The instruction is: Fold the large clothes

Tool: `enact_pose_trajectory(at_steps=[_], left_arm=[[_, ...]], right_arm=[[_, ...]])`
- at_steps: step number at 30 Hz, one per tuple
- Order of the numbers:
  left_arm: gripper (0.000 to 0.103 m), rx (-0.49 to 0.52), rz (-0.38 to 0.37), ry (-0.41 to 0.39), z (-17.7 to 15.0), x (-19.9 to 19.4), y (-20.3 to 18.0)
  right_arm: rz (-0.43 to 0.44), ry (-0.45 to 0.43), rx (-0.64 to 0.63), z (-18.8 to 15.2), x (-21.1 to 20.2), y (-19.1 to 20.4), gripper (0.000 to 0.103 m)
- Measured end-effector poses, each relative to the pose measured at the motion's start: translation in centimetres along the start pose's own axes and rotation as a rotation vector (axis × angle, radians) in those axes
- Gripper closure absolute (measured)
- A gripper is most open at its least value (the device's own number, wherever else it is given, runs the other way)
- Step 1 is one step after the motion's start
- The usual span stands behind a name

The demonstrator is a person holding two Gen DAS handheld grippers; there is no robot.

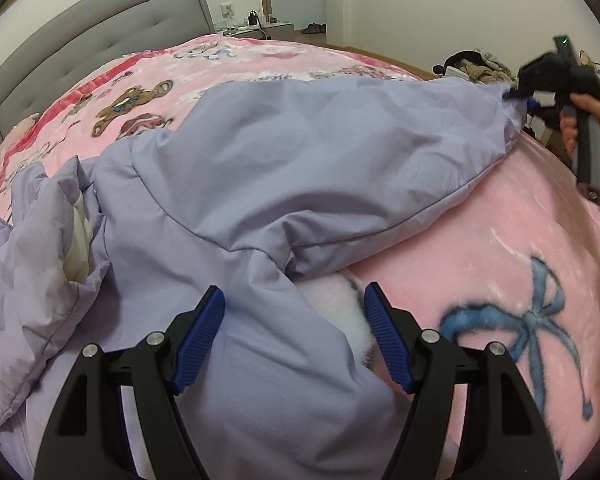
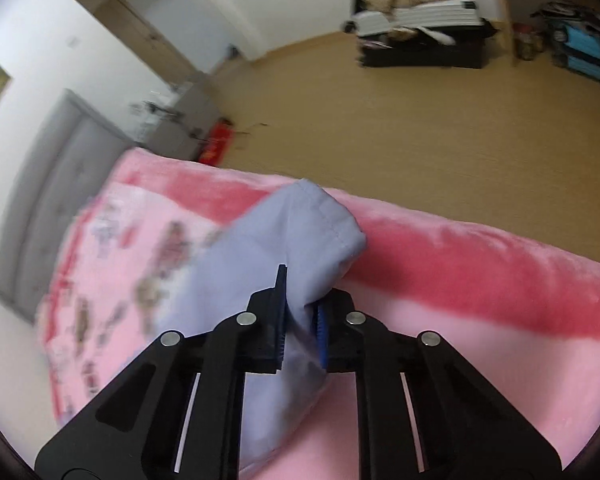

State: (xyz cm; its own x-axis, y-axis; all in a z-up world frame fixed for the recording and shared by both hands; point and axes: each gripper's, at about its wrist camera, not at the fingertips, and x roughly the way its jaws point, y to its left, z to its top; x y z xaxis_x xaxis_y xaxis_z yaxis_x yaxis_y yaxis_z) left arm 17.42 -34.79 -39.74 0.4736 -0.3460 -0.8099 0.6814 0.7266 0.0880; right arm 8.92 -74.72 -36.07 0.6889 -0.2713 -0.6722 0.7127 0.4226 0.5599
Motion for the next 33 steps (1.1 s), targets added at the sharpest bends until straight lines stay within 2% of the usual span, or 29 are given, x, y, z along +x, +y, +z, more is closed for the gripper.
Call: enact_pose_trajectory(at_steps=[4, 7, 11, 15, 19, 22, 27, 33], left_arm=[[0.031, -0.009, -0.014, -0.010, 0.0, -0.4, 0.3], [0.031, -0.020, -0.038, -0.021, 0.0, -1.4, 0.7], [0.031, -0.045, -0.061, -0.046, -0.7, -4.0, 1.8], [0.031, -0.039, -0.034, -0.061, -2.4, -6.9, 3.1], [0.031, -0.075, -0.029, -0.061, -5.0, -9.4, 5.3], [0.031, -0.142, 0.024, -0.040, -7.9, -11.3, 8.1], [0.031, -0.209, 0.048, -0.009, -11.8, -13.5, 11.2], [0.031, -0.239, 0.083, 0.014, -15.9, -15.2, 13.5]], right_arm=[[0.215, -0.036, -0.117, -1.0, -4.7, 6.9, 0.094], [0.341, -0.016, -0.213, -2.6, -7.2, 12.5, 0.094], [0.544, 0.069, -0.355, -6.9, -10.0, 21.3, 0.094], [0.673, 0.145, -0.504, -12.7, -11.9, 28.4, 0.095], [0.737, 0.222, -0.638, -20.0, -12.2, 34.2, 0.095], [0.760, 0.306, -0.709, -25.1, -11.6, 37.2, 0.095], [0.737, 0.426, -0.888, -34.2, -10.9, 41.4, 0.095], [0.717, 0.550, -1.070, -45.3, -10.9, 44.1, 0.095]])
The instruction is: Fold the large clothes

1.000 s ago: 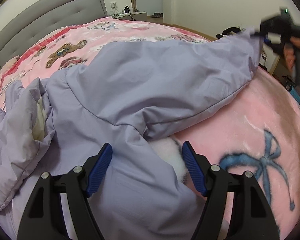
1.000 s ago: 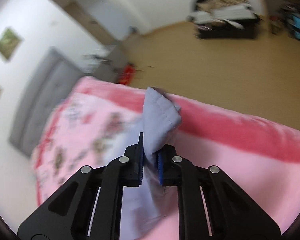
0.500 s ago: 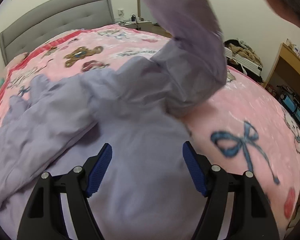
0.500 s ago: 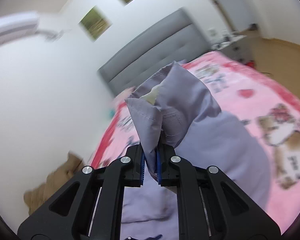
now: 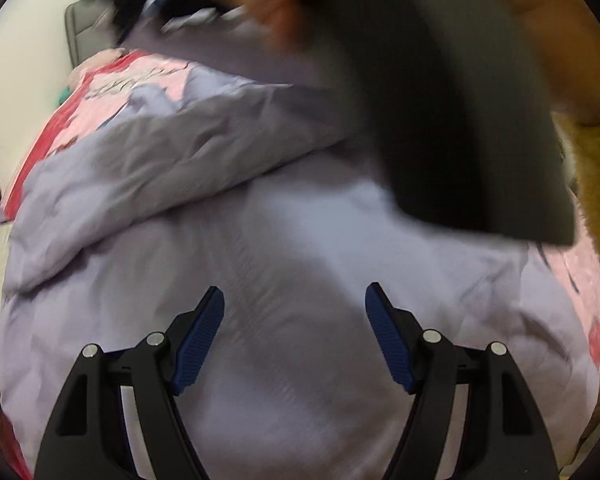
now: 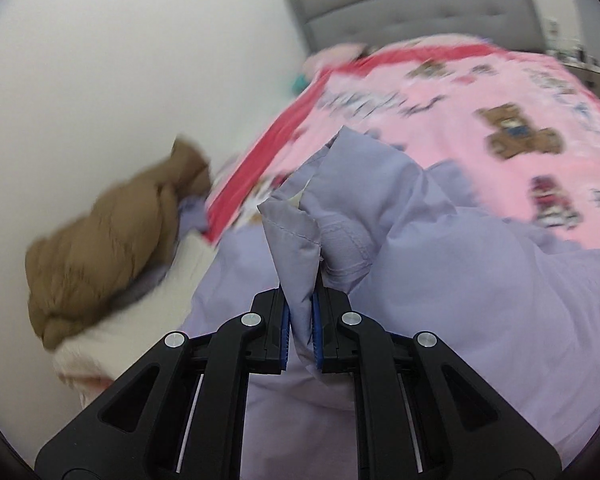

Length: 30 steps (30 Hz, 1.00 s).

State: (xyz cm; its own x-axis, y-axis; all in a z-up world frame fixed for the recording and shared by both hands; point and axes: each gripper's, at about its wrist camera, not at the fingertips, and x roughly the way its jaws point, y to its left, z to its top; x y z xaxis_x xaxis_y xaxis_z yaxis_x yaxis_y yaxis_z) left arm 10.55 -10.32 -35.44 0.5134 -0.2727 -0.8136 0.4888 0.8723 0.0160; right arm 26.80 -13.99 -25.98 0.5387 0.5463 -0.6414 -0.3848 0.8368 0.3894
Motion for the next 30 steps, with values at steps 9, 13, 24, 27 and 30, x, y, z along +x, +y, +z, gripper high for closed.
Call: enact_pose_trajectory(at_steps=[9, 13, 24, 27, 30], left_arm=[[0.031, -0.079, -0.008, -0.001, -2.3, -1.2, 1.9], [0.031, -0.089, -0.016, -0.010, -2.8, -1.6, 2.5], [0.031, -0.148, -0.007, -0.037, -1.2, -3.7, 7.7], [0.031, -0.293, 0.040, -0.090, 0.7, -3.8, 12.1], [0.031, -0.408, 0.053, -0.122, 1.7, -3.2, 15.7]], right_arm=[[-0.064, 0.286, -0.224, -4.5, 8.8, 5.1, 0.094], [-0.028, 0.339, -0.232, -4.6, 9.5, 4.6, 0.085], [0.223, 0.265, -0.171, -1.0, 0.6, 1.5, 0.046], [0.053, 0.236, -0.140, -1.9, -3.2, -1.9, 0.041], [-0.140, 0.215, -0.064, -4.8, -7.3, -6.2, 0.041]])
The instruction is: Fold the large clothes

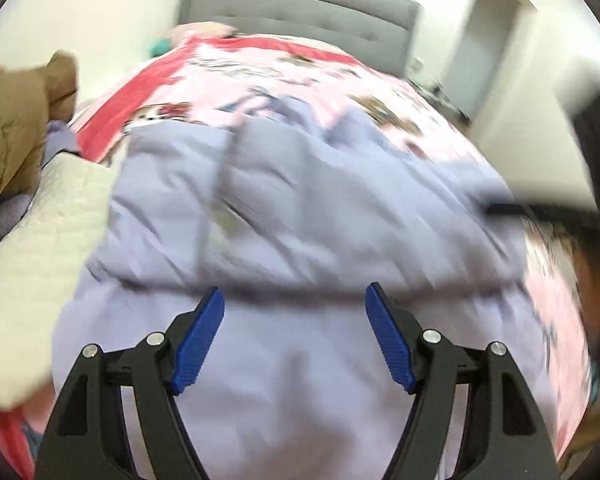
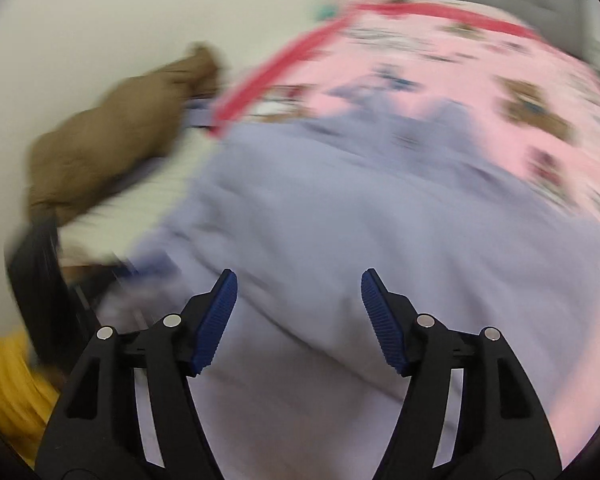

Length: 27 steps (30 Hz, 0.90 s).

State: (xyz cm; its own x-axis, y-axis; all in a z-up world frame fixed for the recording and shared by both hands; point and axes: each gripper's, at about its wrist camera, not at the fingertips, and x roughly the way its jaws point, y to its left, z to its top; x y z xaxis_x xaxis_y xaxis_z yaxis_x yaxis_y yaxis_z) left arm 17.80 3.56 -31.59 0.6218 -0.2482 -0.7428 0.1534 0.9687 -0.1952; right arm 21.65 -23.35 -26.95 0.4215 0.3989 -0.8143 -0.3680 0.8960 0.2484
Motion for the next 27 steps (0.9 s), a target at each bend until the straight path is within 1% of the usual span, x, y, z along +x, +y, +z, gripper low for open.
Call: enact_pose_trajectory(at_steps=[1, 4, 5, 6, 7, 9, 10, 11, 13, 14, 15, 16, 18, 19, 20, 21, 22, 24, 25, 26, 27], left_arm=[[0.031, -0.031, -0.003, 0.002, 0.9, 0.7, 1.1], [0.031, -0.059, -0.014, 0.032, 2.5, 2.6, 3.1], [0.031, -0.076, -0.033, 0.043, 3.0, 3.4, 3.5], [0.031, -0.082, -0.050, 0.055, 3.4, 4.1, 3.5], [0.031, -0.078, -0.055, 0.059, 3.2, 4.0, 2.9], [0.032, -0.043, -0.043, 0.056, 3.7, 4.6, 1.9], [0.035, -0.032, -0.036, 0.057, 3.4, 4.7, 1.5], [0.040, -0.017, -0.018, 0.060, 3.2, 4.8, 0.9], [0.056, 0.000, 0.014, 0.069, 3.2, 5.3, 0.4], [0.069, 0.012, 0.062, 0.078, 3.1, 5.6, 0.0], [0.077, 0.013, 0.083, 0.085, 3.1, 5.9, -0.1], [0.084, 0.010, 0.091, 0.082, 3.2, 5.9, -0.1], [0.092, -0.004, 0.114, 0.073, 3.4, 5.7, 0.3], [0.093, -0.012, 0.126, 0.069, 3.5, 5.4, 0.5], [0.093, -0.032, 0.131, 0.058, 3.7, 5.0, 0.8], [0.093, -0.040, 0.133, 0.048, 4.0, 4.7, 0.9], [0.094, -0.026, 0.135, 0.036, 4.3, 4.3, 0.8], [0.094, 0.017, 0.145, 0.034, 4.8, 4.3, 0.5], [0.094, 0.037, 0.153, 0.034, 5.2, 4.3, 0.3], [0.094, 0.045, 0.150, 0.032, 5.5, 4.2, 0.1], [0.094, 0.051, 0.150, 0.023, 5.8, 4.1, -0.1]], right_arm=[[-0.067, -0.006, 0.043, -1.7, -1.1, -1.7, 0.041], [-0.182, 0.006, 0.170, -5.5, -2.9, -5.1, 0.040], [-0.191, 0.015, 0.205, -6.4, -3.1, -5.9, 0.040], [-0.221, 0.017, 0.252, -7.5, -3.4, -6.8, 0.040], [-0.235, 0.015, 0.274, -8.0, -3.5, -7.2, 0.040], [-0.248, 0.018, 0.329, -9.3, -3.5, -8.1, 0.040], [-0.254, 0.018, 0.340, -9.8, -3.4, -8.2, 0.040], [-0.259, 0.016, 0.348, -10.1, -3.2, -8.4, 0.040], [-0.271, 0.006, 0.350, -10.3, -2.8, -8.6, 0.041], [-0.291, 0.003, 0.342, -10.4, -2.6, -8.6, 0.041], [-0.309, 0.005, 0.334, -10.3, -2.2, -8.5, 0.041], [-0.332, 0.010, 0.322, -10.1, -1.8, -8.6, 0.041], [-0.419, 0.036, 0.271, -9.5, -0.9, -8.4, 0.040], [-0.465, 0.047, 0.231, -9.3, -0.6, -8.3, 0.040], [-0.525, 0.047, 0.149, -9.2, -0.2, -7.8, 0.040], [-0.560, 0.046, 0.099, -9.1, -0.1, -7.6, 0.040], [-0.606, 0.052, 0.029, -9.2, 0.3, -7.3, 0.040], [-0.743, 0.076, -0.139, -9.5, 1.6, -6.7, 0.043], [-0.780, 0.085, -0.224, -9.6, 2.2, -6.4, 0.052], [-0.773, 0.083, -0.272, -9.6, 2.4, -6.2, 0.057], [-0.751, 0.074, -0.319, -9.3, 2.5, -6.1, 0.073]])
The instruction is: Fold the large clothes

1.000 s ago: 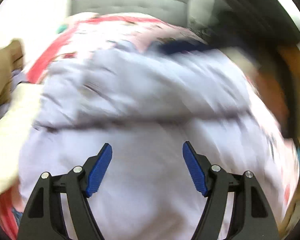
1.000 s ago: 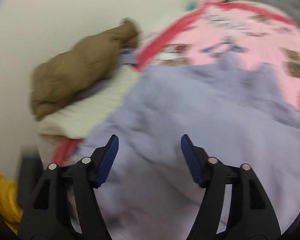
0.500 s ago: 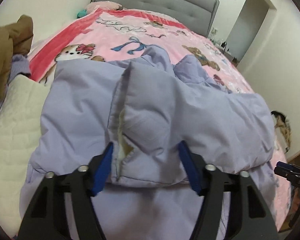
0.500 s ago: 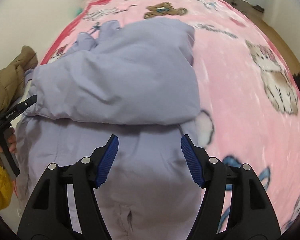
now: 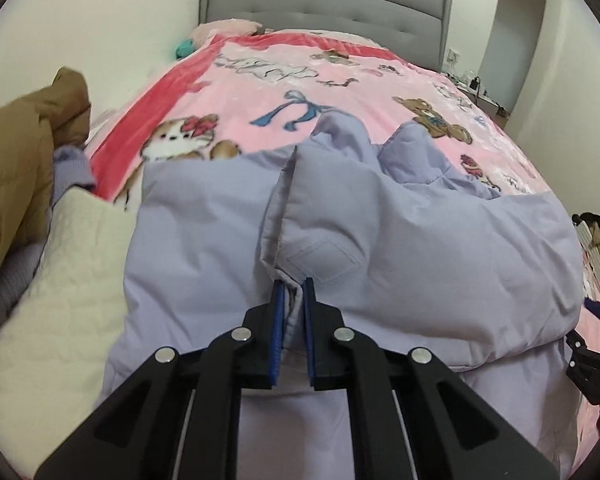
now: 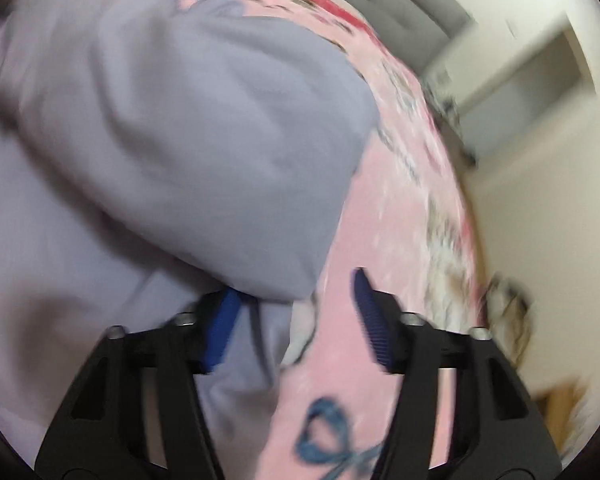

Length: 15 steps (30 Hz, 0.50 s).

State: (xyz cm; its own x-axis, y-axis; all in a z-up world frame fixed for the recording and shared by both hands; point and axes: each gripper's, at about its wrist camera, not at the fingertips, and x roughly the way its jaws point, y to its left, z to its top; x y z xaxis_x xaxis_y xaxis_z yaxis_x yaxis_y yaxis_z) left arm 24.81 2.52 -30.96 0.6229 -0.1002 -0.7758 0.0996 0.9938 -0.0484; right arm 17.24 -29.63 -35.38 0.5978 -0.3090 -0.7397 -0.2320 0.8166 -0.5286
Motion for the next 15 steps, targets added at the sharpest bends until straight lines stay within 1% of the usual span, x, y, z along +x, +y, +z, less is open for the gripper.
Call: enact_pose_trajectory(at_steps=[1, 2, 3, 4, 5, 6, 7, 8, 10, 11, 13, 14, 15], left_arm=[[0.094, 0.001, 0.001, -0.015, 0.3, -0.2, 0.0], [0.094, -0.004, 0.006, -0.045, 0.8, -0.7, 0.0], [0.095, -0.018, 0.008, -0.074, 1.2, -1.2, 0.0], [0.096, -0.044, 0.007, -0.114, 1.6, -1.9, 0.2], [0.100, -0.090, -0.002, -0.172, 1.8, -3.0, 0.5], [0.103, -0.121, 0.005, -0.208, 1.9, -3.6, 0.7], [0.103, -0.151, 0.039, -0.222, 1.7, -3.9, 1.0], [0.103, -0.170, 0.047, -0.207, 1.5, -3.6, 1.3], [0.103, -0.219, 0.035, -0.122, 0.4, -2.0, 2.2], [0.103, -0.222, 0.028, -0.088, -0.2, -1.3, 2.4], [0.103, -0.194, 0.022, -0.052, -0.9, -0.5, 2.2], [0.103, -0.169, 0.005, -0.038, -1.2, -0.3, 2.0], [0.103, -0.153, -0.048, -0.019, -1.4, -0.1, 1.9]], right_arm=[[0.007, -0.011, -0.006, 0.4, -0.1, -0.3, 0.079], [0.002, -0.034, 0.007, 0.8, -0.5, -0.8, 0.082], [-0.015, -0.075, 0.036, 1.2, -1.2, -1.7, 0.085], [-0.079, -0.134, 0.069, 1.6, -2.2, -2.5, 0.089], [-0.128, -0.168, 0.097, 2.1, -2.9, -3.2, 0.090], [-0.134, -0.152, 0.119, 2.6, -2.7, -3.8, 0.091], [-0.117, -0.120, 0.137, 2.9, -2.3, -4.3, 0.092], [-0.063, -0.075, 0.176, 3.2, -1.3, -5.1, 0.092], [0.025, -0.041, 0.211, 3.1, -0.1, -5.8, 0.092], [0.060, -0.025, 0.198, 3.0, 0.4, -5.7, 0.092], [0.069, -0.015, 0.145, 2.5, 0.9, -5.2, 0.092], [0.067, 0.000, 0.121, 2.4, 1.0, -4.7, 0.092], [0.049, 0.007, 0.092, 2.3, 0.6, -3.9, 0.091]])
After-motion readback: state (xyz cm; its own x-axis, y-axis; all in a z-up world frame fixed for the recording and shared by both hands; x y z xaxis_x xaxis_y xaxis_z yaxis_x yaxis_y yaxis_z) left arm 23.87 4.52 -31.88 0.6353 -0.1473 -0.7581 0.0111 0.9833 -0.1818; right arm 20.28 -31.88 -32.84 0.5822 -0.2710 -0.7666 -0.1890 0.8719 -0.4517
